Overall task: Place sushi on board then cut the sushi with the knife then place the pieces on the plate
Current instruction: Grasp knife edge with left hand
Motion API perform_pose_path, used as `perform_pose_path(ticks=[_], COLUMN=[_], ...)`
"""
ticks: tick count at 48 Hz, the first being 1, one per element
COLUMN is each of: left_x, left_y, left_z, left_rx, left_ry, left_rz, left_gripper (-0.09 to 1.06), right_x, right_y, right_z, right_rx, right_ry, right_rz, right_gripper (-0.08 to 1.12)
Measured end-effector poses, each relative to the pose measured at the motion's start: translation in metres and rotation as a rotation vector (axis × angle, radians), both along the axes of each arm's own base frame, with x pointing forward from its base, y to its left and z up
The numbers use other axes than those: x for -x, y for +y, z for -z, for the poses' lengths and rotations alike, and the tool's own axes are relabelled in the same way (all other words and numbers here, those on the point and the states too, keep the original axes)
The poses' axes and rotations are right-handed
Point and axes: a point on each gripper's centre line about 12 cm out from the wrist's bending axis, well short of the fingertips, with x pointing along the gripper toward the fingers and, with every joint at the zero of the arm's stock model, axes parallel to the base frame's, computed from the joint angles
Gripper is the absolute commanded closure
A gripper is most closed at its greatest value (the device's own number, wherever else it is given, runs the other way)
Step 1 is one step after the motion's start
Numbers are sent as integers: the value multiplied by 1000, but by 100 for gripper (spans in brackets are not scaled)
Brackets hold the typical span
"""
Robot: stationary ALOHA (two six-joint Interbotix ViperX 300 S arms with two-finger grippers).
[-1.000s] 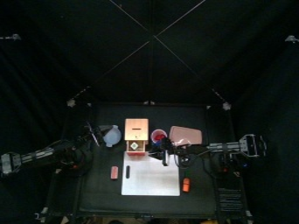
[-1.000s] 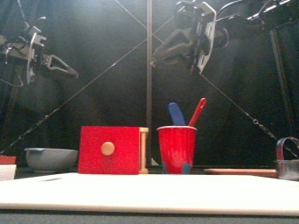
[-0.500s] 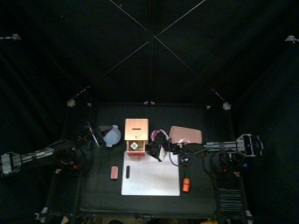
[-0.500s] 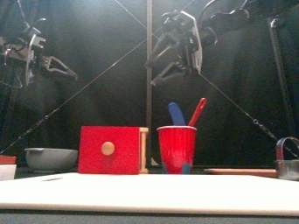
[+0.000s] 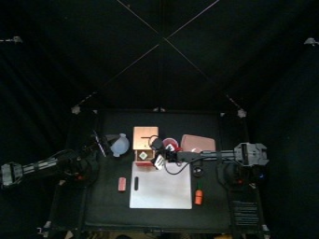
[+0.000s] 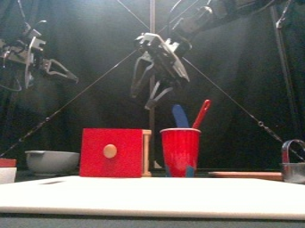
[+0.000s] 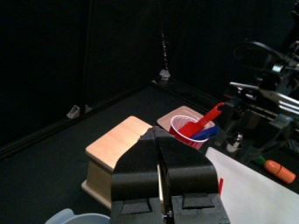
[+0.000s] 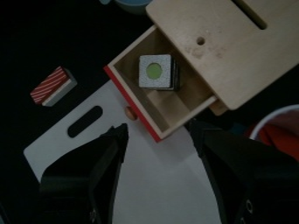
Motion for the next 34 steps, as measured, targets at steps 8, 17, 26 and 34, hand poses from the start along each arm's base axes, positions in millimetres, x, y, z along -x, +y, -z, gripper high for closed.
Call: perform_pose_path(ticks=[8, 17, 26, 34], left_x=[0, 1, 2, 3], left_y=[0, -1, -1, -1], left_z=[1, 6, 7, 11], left_rx=[2, 7, 7, 13], left_ry=[1, 12, 15, 24], left_rz=[-1, -1, 0, -1], left_gripper=[90, 90, 91, 90], right_x=[-14, -28, -41, -47], right_y=[-4, -9, -15, -22], right_z=[8, 19, 23, 27], right_rx=[2, 2, 8, 26], right_ry=[21, 52, 55, 77], right_rz=[10, 24, 34, 44], right_gripper=[13, 13, 13, 13])
